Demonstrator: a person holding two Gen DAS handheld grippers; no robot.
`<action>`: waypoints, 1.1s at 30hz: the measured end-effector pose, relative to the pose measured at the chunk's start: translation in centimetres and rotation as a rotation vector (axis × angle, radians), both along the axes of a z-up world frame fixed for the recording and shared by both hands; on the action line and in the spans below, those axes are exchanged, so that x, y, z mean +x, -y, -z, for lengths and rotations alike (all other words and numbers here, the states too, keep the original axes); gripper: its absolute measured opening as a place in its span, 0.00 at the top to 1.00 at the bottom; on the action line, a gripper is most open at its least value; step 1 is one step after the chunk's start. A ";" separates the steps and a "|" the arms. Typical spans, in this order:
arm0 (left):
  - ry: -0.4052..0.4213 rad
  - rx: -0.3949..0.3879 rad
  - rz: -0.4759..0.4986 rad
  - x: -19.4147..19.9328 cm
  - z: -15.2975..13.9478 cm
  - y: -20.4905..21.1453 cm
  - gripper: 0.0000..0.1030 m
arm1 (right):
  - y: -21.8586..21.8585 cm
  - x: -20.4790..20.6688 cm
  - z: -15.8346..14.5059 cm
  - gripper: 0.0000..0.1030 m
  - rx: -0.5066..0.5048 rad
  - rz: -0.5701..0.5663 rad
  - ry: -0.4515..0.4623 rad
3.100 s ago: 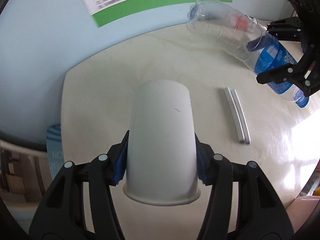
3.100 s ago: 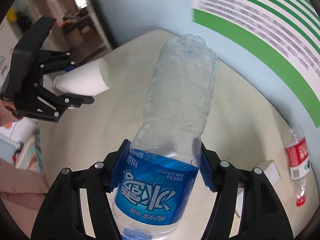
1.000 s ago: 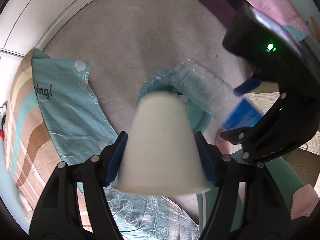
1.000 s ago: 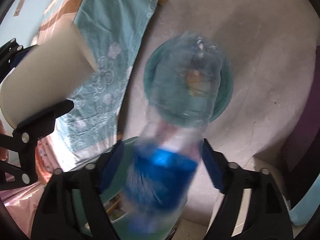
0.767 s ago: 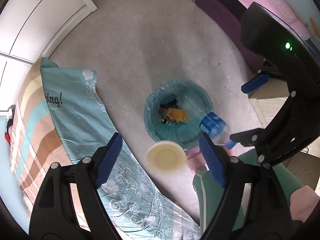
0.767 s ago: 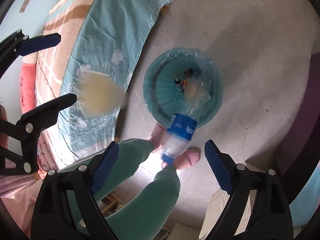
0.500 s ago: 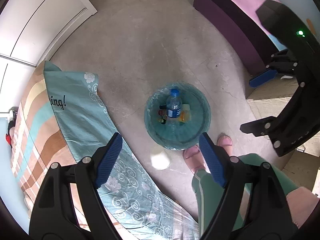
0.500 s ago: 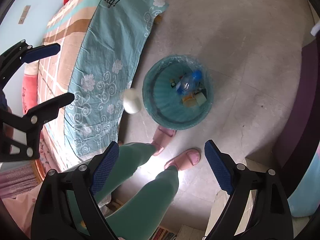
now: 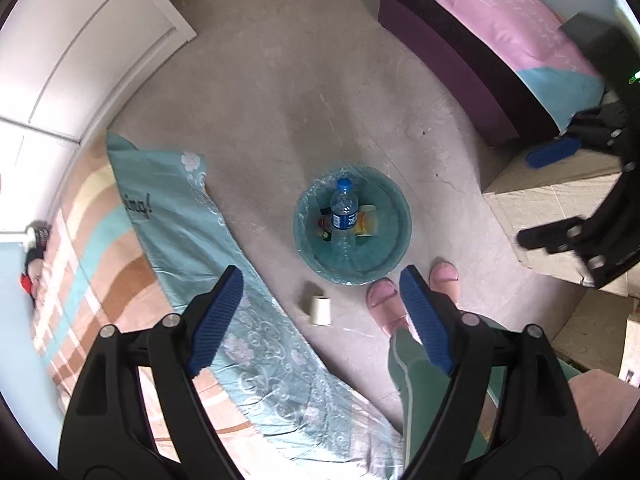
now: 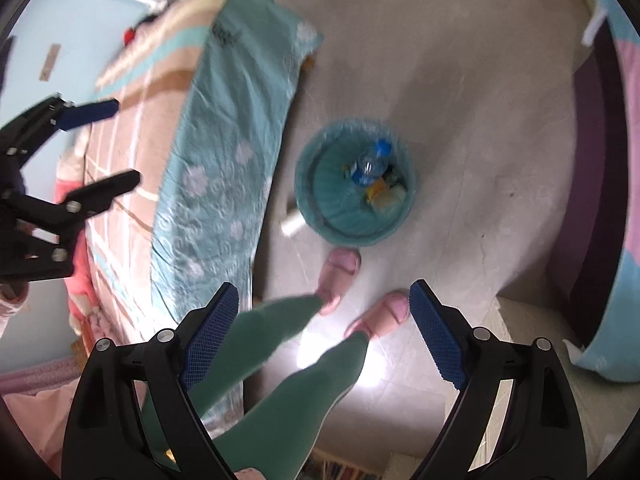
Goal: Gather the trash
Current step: 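Swing both open tools back toward the table, then grasp a white marker with left tool while right tool grasps the rose-print box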
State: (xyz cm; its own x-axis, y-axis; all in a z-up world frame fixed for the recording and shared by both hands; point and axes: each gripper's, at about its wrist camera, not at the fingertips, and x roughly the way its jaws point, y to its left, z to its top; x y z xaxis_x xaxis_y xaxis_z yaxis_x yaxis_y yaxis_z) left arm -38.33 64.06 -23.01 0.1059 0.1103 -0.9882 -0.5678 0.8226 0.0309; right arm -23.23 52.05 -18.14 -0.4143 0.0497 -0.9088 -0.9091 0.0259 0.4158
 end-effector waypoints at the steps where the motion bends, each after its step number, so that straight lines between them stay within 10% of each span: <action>1: 0.010 0.013 0.018 0.1 -0.9 0.3 0.22 | 0.6 0.3 -1.6 0.16 0.033 0.012 0.007; 13: 0.258 0.232 0.450 10.3 -17.8 9.3 0.06 | 19.9 11.0 -21.7 0.11 0.452 0.475 0.247; 24: 0.400 0.238 0.915 25.9 -22.9 33.0 0.06 | 51.3 20.7 -21.6 0.11 0.288 1.040 0.575; 33: 0.373 0.130 1.039 38.7 -21.0 52.1 0.06 | 71.8 30.6 -18.3 0.11 0.116 1.349 0.572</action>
